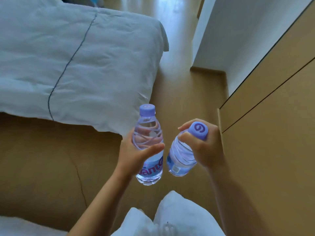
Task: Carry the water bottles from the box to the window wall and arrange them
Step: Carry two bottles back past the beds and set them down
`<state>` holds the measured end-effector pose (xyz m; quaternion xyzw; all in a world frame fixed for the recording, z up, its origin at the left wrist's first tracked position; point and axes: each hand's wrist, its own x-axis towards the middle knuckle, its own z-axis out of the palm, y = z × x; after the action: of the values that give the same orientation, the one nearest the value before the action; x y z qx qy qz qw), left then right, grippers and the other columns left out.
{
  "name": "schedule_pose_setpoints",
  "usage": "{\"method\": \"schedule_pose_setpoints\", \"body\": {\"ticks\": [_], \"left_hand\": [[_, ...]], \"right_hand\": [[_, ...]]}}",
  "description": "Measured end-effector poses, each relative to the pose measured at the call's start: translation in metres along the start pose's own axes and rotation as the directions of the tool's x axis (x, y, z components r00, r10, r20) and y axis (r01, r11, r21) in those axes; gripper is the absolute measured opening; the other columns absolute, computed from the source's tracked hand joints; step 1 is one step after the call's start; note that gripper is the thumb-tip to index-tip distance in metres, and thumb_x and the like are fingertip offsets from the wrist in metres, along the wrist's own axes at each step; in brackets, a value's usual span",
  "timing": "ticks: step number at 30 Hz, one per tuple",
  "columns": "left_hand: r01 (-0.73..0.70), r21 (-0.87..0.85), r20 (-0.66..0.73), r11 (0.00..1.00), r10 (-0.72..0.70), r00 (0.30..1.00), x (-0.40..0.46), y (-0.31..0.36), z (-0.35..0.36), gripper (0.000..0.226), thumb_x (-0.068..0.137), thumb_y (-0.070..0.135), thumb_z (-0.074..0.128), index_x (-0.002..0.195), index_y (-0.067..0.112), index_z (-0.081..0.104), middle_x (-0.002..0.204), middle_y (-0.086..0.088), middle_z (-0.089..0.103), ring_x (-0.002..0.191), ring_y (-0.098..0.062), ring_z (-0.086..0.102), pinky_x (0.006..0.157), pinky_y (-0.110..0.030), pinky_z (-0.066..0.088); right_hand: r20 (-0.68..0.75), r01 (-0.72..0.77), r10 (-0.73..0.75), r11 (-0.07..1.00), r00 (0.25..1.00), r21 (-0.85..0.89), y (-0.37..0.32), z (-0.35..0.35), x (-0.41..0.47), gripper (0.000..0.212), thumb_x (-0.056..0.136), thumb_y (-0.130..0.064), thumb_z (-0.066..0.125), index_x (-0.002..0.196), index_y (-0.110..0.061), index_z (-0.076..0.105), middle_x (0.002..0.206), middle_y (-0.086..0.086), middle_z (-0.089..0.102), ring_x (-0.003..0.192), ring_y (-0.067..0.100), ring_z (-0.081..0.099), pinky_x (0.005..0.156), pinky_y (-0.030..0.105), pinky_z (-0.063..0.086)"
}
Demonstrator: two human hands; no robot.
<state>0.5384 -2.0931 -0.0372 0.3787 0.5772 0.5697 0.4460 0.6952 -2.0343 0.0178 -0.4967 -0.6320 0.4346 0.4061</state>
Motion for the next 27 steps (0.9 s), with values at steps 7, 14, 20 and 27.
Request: {"method": "schedule_pose_setpoints", "body": {"ticks": [7,14,20,27], "left_hand": [[0.051,0.047,0.053,0.998,-0.053,0.997,0.135,0.002,0.044,0.062,0.041,0.041,0.08,0.095,0.013,0.067,0.085,-0.003,0.074,0.08,-0.022,0.072,0.075,-0.037,0.057],[0.082,0.029,0.03,0.996,-0.083,0.996,0.279,0.018,0.11,0.066,0.038,0.039,0.082,0.096,0.011,0.065,0.085,-0.004,0.074,0.079,-0.023,0.071,0.073,-0.035,0.057],[0.07,0.099,0.028,0.993,-0.073,0.997,0.375,0.022,0.135,0.074,0.035,0.045,0.082,0.099,0.013,0.064,0.085,0.002,0.073,0.077,-0.015,0.071,0.07,-0.026,0.057],[0.064,0.104,0.018,0.993,-0.066,0.998,0.509,0.03,0.13,0.07,0.035,0.046,0.082,0.097,0.019,0.064,0.086,0.003,0.074,0.078,-0.015,0.071,0.07,-0.026,0.057]], "right_hand": [[-0.11,-0.029,0.029,1.0,0.993,0.006,0.033,-0.018,0.124,0.011,0.057,-0.012,0.06,0.065,-0.006,0.065,0.063,0.002,0.064,0.06,0.014,0.06,0.057,0.024,0.049],[-0.106,-0.01,0.007,1.0,0.994,-0.024,0.048,-0.055,0.278,0.007,0.058,-0.013,0.06,0.064,-0.009,0.063,0.063,0.001,0.063,0.061,0.019,0.06,0.057,0.028,0.051],[-0.109,-0.019,0.015,0.999,0.994,-0.035,0.06,-0.068,0.387,0.01,0.058,-0.014,0.06,0.064,-0.007,0.062,0.061,0.001,0.062,0.061,0.019,0.059,0.058,0.029,0.05],[-0.086,0.005,-0.008,0.999,0.996,-0.035,0.071,-0.04,0.518,0.008,0.058,-0.014,0.06,0.063,-0.007,0.063,0.062,0.004,0.062,0.062,0.024,0.059,0.055,0.028,0.049]]}}
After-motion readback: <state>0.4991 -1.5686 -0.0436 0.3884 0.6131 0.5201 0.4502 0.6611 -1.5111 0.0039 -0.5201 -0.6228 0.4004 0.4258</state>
